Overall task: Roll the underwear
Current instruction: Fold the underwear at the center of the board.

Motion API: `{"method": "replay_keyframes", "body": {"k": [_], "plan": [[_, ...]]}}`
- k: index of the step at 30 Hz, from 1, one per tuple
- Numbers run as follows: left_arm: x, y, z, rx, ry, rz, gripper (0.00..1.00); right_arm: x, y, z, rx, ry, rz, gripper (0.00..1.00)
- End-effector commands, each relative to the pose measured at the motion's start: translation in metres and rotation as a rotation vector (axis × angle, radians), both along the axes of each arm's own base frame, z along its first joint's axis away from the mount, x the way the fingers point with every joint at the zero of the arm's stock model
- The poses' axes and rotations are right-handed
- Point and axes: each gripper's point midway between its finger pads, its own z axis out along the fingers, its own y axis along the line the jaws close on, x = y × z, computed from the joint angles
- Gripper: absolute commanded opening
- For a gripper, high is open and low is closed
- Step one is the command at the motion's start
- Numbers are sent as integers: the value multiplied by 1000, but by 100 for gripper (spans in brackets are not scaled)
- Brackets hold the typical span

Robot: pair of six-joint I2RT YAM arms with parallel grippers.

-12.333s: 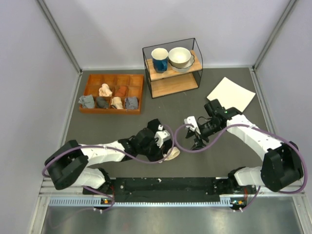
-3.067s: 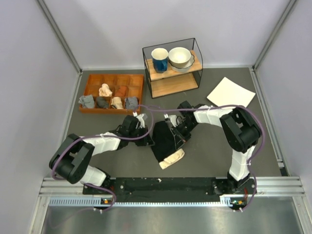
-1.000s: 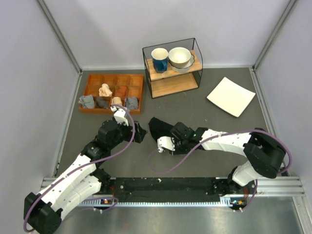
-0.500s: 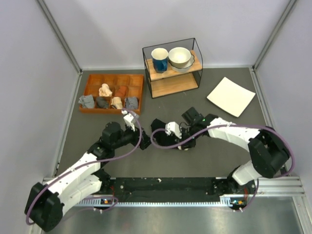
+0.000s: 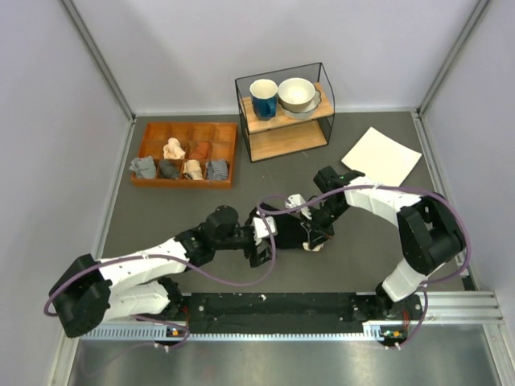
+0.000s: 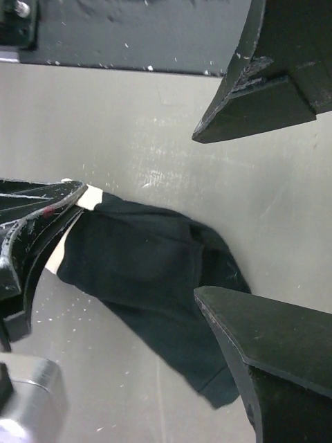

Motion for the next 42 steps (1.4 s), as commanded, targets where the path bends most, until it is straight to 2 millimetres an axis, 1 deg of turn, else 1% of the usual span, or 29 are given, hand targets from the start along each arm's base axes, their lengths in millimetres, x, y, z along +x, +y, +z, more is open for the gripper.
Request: {"method": "replay_keyframes", "body": {"k": [1,2,5,6,8,9,10,11,13,14,15,16,17,18,19,21,24,26,28,29,31,32,34,35,36,37,39,40,42], "plan": [[13,-16,9,75,-262,-115,90,-1,1,11,41,10,35,0],[10,-18,4,112,-286,-145,90,0,0,11,39,11,33,0],[13,-27,-11,205,-318,-176,89,3,-4,11,37,15,19,0],[14,-30,-20,243,-308,-188,89,3,-5,11,36,16,18,0],[16,-36,-22,272,-332,-199,86,4,-8,11,38,20,8,0],[17,-37,-33,304,-324,-208,84,4,-9,11,37,23,7,0],[18,-38,-36,320,-327,-209,83,4,-10,11,37,23,7,0],[21,-43,-34,330,-342,-212,81,4,-11,10,34,24,4,0],[21,-43,-47,379,-328,-223,76,4,-14,9,30,26,1,0],[25,-49,-43,376,-341,-225,75,4,-15,10,31,28,1,0],[24,-46,-54,416,-318,-236,69,5,-16,9,30,28,-1,0],[24,-45,-58,437,-309,-237,67,4,-17,9,28,35,-3,0],[26,-48,-57,442,-308,-237,64,4,-17,9,28,39,-5,0],[26,-48,-64,468,-296,-239,61,5,-18,9,30,36,-5,0],[26,-48,-66,477,-286,-241,56,5,-19,8,27,41,-8,0],[26,-48,-73,502,-268,-246,53,6,-20,8,28,44,-10,0],[27,-47,-78,533,-238,-238,32,7,-21,10,31,46,-16,0],[26,-44,-82,557,-212,-235,16,7,-24,9,26,53,-27,0],[25,-43,-84,574,-191,-234,9,9,-26,10,30,56,-37,0],[26,-45,-83,577,-175,-229,2,10,-27,10,32,57,-44,0],[23,-41,-84,598,-124,-220,0,11,-29,10,28,60,-53,0],[20,-49,-78,560,-66,-228,0,12,-30,10,25,58,-58,0],[18,-47,-75,559,25,-228,0,12,-33,8,8,65,-65,0],[25,-51,-69,540,62,-212,0,12,-34,7,1,66,-70,0],[26,-54,-67,523,96,-216,0,12,-36,5,-14,73,-77,0],[29,-49,-67,530,136,-208,0,13,-37,4,-18,75,-83,0],[33,-54,-62,505,179,-210,0,16,-42,2,-37,85,-111,0],[36,-52,-62,503,194,-202,0,19,-43,0,-43,92,-125,0],[41,-55,-60,490,210,-201,0,22,-49,-1,-55,102,-155,0]]}}
